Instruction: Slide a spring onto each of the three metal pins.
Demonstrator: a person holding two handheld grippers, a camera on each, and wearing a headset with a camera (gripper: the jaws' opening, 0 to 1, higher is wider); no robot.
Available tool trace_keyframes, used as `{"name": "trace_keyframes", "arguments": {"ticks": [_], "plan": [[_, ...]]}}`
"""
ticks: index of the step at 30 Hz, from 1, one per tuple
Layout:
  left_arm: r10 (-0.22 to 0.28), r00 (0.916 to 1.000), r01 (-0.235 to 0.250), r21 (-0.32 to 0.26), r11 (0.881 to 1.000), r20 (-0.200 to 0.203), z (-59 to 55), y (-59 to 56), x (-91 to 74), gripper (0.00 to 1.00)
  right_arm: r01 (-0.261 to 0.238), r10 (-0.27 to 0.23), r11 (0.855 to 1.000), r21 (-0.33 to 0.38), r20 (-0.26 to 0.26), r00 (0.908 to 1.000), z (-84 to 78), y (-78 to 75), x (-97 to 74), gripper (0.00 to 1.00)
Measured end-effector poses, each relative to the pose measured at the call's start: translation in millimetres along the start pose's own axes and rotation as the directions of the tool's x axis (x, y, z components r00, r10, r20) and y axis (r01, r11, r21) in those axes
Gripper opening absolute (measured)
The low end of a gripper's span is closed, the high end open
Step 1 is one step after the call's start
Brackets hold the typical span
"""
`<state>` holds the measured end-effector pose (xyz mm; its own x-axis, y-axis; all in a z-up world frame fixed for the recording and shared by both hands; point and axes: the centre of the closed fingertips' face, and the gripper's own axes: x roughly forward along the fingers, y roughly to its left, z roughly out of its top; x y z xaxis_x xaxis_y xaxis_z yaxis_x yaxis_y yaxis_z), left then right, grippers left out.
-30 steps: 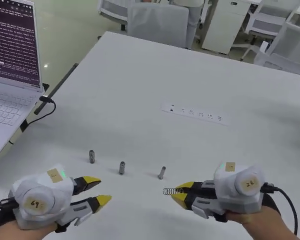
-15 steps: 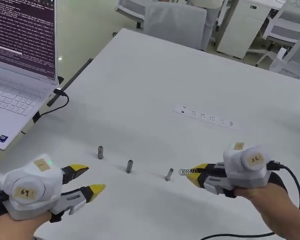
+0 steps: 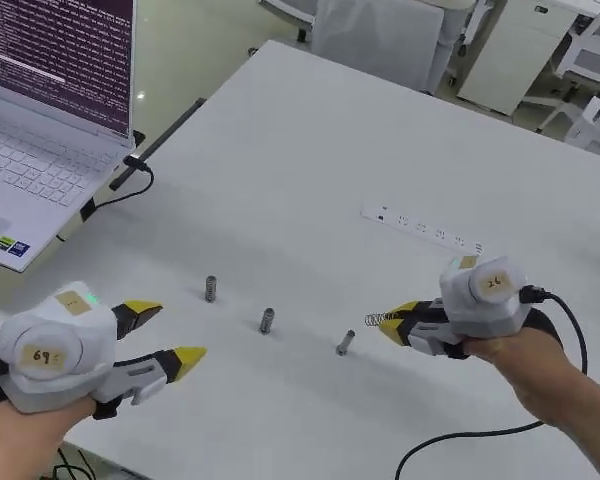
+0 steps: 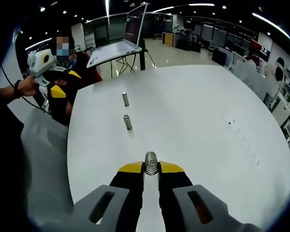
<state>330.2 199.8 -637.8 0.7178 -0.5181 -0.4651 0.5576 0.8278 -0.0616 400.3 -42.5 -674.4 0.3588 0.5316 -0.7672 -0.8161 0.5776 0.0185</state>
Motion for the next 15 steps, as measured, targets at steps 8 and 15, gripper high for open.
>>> {"name": "trace_keyframes", "arguments": {"ticks": [8, 15], "plan": [[0.025, 0.9997, -0.025, -0.014, 1.0, 0.002, 3.2, 4.5, -3.7, 0.47, -0.023, 0.021, 0.999, -0.034, -0.073, 0.9971, -12.3, -0.5, 19.9, 0.08], [0.044, 0.999, -0.043, -0.05, 0.998, 0.006, -0.4, 9.7, -9.8, 0.46, -0.047, 0.04, 0.997, -0.057, -0.117, 0.9923, -21.0, 2.7, 35.0, 0.08]]}}
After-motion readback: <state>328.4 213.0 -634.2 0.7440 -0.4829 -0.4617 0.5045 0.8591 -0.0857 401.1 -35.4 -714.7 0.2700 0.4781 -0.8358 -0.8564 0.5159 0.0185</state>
